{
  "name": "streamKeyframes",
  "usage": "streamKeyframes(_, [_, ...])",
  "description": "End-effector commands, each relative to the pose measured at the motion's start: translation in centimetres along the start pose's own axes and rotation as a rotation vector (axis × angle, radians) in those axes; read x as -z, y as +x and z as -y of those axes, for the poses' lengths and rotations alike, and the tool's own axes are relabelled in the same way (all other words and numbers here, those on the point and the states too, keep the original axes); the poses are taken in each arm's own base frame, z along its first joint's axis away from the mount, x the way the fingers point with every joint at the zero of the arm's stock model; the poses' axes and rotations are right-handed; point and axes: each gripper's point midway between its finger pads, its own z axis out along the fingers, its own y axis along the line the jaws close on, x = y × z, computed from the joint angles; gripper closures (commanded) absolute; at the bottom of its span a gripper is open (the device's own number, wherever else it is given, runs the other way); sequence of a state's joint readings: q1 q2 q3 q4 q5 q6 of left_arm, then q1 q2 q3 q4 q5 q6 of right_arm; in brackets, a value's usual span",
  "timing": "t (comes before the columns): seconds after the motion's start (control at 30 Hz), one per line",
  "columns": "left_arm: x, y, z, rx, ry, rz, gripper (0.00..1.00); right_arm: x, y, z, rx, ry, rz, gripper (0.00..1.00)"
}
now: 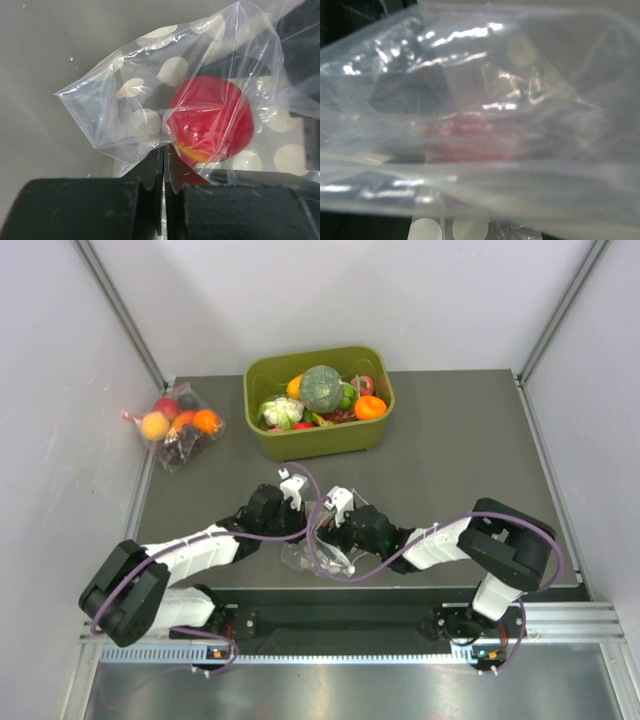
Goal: Open the zip-top bag and remove the fake food
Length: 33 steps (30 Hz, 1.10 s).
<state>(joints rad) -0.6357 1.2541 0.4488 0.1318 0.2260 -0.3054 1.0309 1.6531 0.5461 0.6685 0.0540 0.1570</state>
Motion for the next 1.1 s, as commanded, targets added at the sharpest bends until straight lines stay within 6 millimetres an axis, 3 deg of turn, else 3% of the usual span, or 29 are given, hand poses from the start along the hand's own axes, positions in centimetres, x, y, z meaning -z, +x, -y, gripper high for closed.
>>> streamKeyframes(0.0, [-0.2,-2.5,1.6,-0.043,0.073,0.055,1.00,-1.1,-3.0,-0.8,0.008,-0.043,0.095,0.20])
streamKeyframes(0.17, [-0.1,-2.5,1.8,-0.044,0.082,0.054,1.00,-1.6,-3.0,-0.4,0.003,-0.044,0.103,0.22])
streamKeyframes(0.23, [0.0,-2.5,1.9,-0.046,0.087,0.056,1.00,-1.7,-3.0,-0.1,-0.004,-0.038,0.110,0.28])
streamKeyframes(0.3, [0.2,-2.4,1.9,-0.042,0.087,0.058,1.00,-1.6,-3.4,0.3,-0.012,-0.019,0.136,0.45])
streamKeyframes(0.4, [0.3,-2.2,1.8,-0.039,0.081,0.050,1.00,-1.1,-4.0,0.6,-0.016,-0.009,0.162,0.58])
streamKeyframes(0.5, [0.6,-2.2,1.3,-0.008,0.045,0.055,1.00,-0.3,-4.2,0.4,-0.011,-0.017,0.156,0.66])
streamKeyframes(0.53, [0.6,-2.3,1.2,0.001,0.033,0.061,1.00,0.2,-4.9,0.2,-0.013,-0.023,0.172,0.67])
streamKeyframes(0.7, [1.3,-3.4,-0.1,0.044,-0.059,0.112,1.00,2.3,-4.3,-0.1,-0.007,-0.019,0.136,0.73])
streamKeyframes(0.8, [1.6,-3.5,-1.1,0.066,-0.104,0.122,1.00,3.9,-3.8,-0.3,-0.005,-0.016,0.120,0.74])
streamKeyframes(1.0, [1.9,-3.5,-2.4,0.115,-0.136,0.127,1.00,7.2,-4.8,-1.0,-0.009,-0.013,0.129,0.74])
streamKeyframes(1.07, [2.3,-3.8,-2.8,0.120,-0.154,0.146,1.00,7.8,-4.1,-0.8,-0.008,0.003,0.101,0.74])
